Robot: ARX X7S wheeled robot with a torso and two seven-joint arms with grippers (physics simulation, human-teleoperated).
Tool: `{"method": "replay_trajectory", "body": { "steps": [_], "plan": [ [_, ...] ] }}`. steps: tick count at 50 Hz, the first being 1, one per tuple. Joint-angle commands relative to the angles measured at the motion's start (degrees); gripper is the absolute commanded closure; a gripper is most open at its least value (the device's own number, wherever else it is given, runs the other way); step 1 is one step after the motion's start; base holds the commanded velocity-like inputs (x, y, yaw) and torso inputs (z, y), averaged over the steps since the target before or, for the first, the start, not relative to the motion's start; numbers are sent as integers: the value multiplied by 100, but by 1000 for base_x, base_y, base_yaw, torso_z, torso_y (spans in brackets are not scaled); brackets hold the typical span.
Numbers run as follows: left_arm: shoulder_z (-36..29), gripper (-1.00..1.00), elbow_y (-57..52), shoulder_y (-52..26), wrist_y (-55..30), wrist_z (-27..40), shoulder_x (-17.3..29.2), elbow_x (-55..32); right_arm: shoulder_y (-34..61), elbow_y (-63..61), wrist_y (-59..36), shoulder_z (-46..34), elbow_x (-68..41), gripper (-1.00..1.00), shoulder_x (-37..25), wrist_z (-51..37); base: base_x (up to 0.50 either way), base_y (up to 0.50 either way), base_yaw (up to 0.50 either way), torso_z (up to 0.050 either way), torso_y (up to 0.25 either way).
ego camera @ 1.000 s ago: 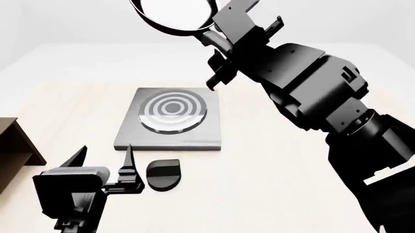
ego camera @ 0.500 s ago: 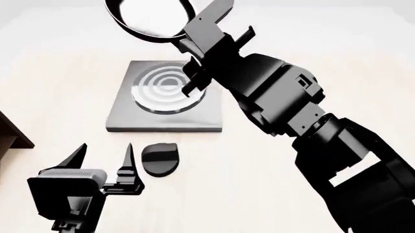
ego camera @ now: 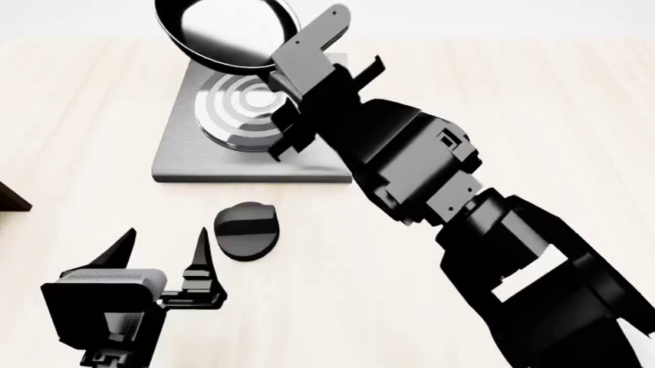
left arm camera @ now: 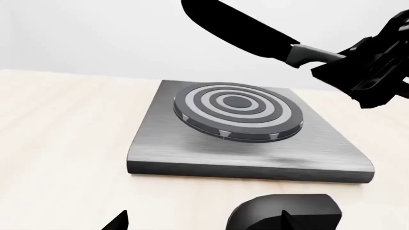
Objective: Turn on the stove and put the frying pan on it.
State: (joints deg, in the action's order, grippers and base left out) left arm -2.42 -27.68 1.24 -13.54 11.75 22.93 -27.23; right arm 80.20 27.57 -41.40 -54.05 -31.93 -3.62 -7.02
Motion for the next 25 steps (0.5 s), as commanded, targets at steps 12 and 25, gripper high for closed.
{"method": "replay_trajectory", "body": {
  "steps": [12,25],
  "plan": [
    [-5,-100,67,3,28,48,0,-14,71,450,394,-50,436,100,200,-162,0,0,0,0,1],
    [2,-100,80,-16,17,78,14,-45,-48,961,724,-277,411,100,264,-170,0,0,0,0,1]
  ]
}}
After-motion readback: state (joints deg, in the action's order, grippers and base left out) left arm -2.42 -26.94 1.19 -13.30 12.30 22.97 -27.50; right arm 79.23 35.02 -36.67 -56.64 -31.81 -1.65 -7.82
